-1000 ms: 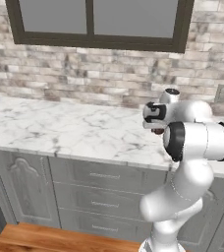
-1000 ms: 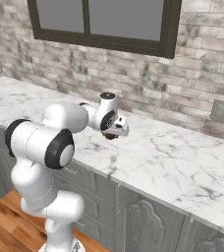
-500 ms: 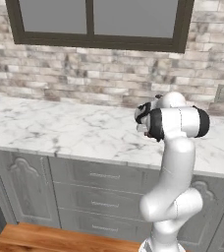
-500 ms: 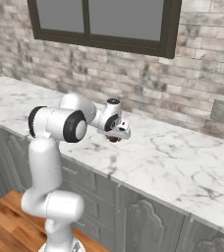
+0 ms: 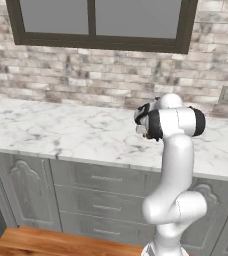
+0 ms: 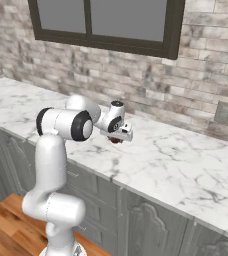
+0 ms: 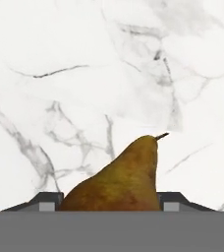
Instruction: Open the fridge, remove the pear, tomato, and chicken drumstick, and place them on any counter.
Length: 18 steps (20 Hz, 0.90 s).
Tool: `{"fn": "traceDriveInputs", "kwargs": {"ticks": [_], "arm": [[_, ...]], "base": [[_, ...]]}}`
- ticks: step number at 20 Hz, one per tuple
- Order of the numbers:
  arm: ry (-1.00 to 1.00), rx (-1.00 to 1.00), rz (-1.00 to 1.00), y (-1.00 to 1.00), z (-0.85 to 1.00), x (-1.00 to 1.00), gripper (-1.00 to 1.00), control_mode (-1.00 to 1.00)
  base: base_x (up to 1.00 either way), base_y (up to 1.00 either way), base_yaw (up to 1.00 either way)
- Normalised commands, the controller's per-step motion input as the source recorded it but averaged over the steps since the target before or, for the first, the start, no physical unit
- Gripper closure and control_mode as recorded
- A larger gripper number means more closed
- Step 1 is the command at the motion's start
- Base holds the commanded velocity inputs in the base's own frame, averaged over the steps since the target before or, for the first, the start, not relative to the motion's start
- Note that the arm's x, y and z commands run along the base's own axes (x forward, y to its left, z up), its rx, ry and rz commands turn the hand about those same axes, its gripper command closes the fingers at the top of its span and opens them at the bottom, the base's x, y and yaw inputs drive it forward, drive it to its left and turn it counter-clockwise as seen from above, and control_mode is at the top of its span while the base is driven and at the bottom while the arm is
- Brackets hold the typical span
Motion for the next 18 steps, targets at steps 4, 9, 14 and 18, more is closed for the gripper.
{"fn": "traceDriveInputs", "kwargs": {"ticks": [4, 9, 14, 18], "arm": [[-0.02, 0.00, -0.01, 0.00, -0.01, -0.03, -1.00, -1.00], [-0.02, -0.01, -0.03, 0.00, 0.35, -0.32, -1.00, -1.00], [-0.17, -0.02, 0.00, 0.12, 0.99, -0.88, -1.00, -1.00], [-0.15, -0.03, 0.00, 0.23, 1.00, -1.00, -1.00, -1.00]], "base": [[0.00, 0.00, 0.00], [0.00, 0.00, 0.00], [0.00, 0.00, 0.00], [0.00, 0.00, 0.00]]}}
